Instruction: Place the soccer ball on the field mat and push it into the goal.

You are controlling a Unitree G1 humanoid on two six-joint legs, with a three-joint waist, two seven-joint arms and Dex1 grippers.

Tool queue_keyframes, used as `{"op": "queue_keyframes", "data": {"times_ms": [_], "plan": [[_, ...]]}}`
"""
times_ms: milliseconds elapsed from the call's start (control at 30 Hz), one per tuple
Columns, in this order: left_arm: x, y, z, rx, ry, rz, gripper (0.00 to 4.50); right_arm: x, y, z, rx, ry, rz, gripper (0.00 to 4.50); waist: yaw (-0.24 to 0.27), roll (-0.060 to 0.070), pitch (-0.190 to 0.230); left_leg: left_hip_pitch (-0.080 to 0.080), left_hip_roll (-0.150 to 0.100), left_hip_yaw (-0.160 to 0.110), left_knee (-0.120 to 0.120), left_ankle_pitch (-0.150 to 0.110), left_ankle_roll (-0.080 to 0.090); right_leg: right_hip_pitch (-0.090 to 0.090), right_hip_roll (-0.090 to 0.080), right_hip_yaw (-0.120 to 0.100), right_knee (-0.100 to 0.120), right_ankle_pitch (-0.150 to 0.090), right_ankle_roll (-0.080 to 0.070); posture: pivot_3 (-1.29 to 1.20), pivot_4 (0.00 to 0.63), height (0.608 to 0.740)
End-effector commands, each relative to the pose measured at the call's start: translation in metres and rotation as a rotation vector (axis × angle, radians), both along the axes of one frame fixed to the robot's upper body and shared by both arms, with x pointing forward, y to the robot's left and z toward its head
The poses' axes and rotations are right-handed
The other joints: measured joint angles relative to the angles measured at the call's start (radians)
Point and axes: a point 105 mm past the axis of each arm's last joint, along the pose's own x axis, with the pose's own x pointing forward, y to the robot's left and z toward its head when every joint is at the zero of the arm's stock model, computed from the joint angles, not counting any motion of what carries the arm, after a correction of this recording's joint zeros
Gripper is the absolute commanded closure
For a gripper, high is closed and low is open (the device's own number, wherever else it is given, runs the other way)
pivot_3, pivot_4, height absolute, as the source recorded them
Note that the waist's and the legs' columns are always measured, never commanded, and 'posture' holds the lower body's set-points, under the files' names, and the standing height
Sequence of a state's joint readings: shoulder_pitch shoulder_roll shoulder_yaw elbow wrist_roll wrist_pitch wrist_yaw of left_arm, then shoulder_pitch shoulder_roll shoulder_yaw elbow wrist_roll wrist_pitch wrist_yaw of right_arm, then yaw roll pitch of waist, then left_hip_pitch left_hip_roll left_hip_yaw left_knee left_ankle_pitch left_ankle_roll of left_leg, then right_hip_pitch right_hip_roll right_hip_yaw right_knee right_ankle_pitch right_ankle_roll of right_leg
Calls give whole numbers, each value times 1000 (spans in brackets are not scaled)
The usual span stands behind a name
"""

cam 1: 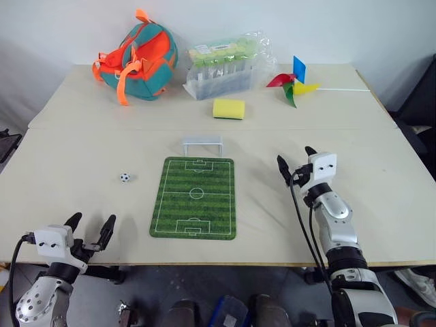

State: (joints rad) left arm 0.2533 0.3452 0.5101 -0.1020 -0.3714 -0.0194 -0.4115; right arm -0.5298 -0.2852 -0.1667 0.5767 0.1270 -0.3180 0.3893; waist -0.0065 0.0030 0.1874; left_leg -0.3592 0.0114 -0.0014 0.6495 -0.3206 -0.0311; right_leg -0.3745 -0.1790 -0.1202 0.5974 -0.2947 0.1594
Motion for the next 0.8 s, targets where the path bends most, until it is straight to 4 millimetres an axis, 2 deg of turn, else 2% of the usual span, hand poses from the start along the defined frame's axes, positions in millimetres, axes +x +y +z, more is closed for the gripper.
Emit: {"op": "queue_keyframes", "data": {"times_ms": [33,167,267,367,433,500,600,700,800], "plan": [[-2,8,10,52,-26,20,56,-2,-3,14,-16,-55,11,0,0,0,0,0,0,0,0,0,0,0,0,0,0,0,0,0,150,740],[0,9,18,36,-64,-16,56,-7,3,18,-40,-67,103,0,2,0,0,0,0,1,0,0,0,0,0,1,0,0,0,0,150,740],[0,8,25,43,-64,-111,56,-19,11,31,-25,-109,250,0,2,0,0,0,1,1,0,0,0,-1,1,1,0,0,0,0,150,740],[0,10,35,73,-50,-231,56,-52,25,55,-10,-222,523,0,5,0,0,-1,2,1,0,-1,0,-1,2,0,-1,0,0,0,150,740],[-1,14,41,97,-24,-306,56,-69,29,62,-15,-222,653,0,3,0,0,-1,3,1,0,-2,0,-1,3,1,-2,0,0,0,150,740],[-3,23,51,106,11,-387,56,-96,37,70,-38,-230,816,0,5,0,0,-1,3,2,0,-3,0,-1,3,1,-2,0,0,0,150,740],[-5,36,69,59,38,-459,56,-127,47,83,-55,-247,952,0,5,0,0,-1,5,2,0,-4,-2,-1,5,1,-2,0,-1,0,150,740],[0,35,86,50,-18,-509,56,-151,60,80,-26,-213,1068,0,5,0,0,-1,6,2,0,-4,-2,-1,6,1,-3,0,-1,0,150,740],[4,32,87,38,-51,-508,56,-154,65,70,-39,-197,1068,0,3,0,0,0,6,4,0,-5,-2,-1,6,3,-3,0,-1,0,150,740]]}}
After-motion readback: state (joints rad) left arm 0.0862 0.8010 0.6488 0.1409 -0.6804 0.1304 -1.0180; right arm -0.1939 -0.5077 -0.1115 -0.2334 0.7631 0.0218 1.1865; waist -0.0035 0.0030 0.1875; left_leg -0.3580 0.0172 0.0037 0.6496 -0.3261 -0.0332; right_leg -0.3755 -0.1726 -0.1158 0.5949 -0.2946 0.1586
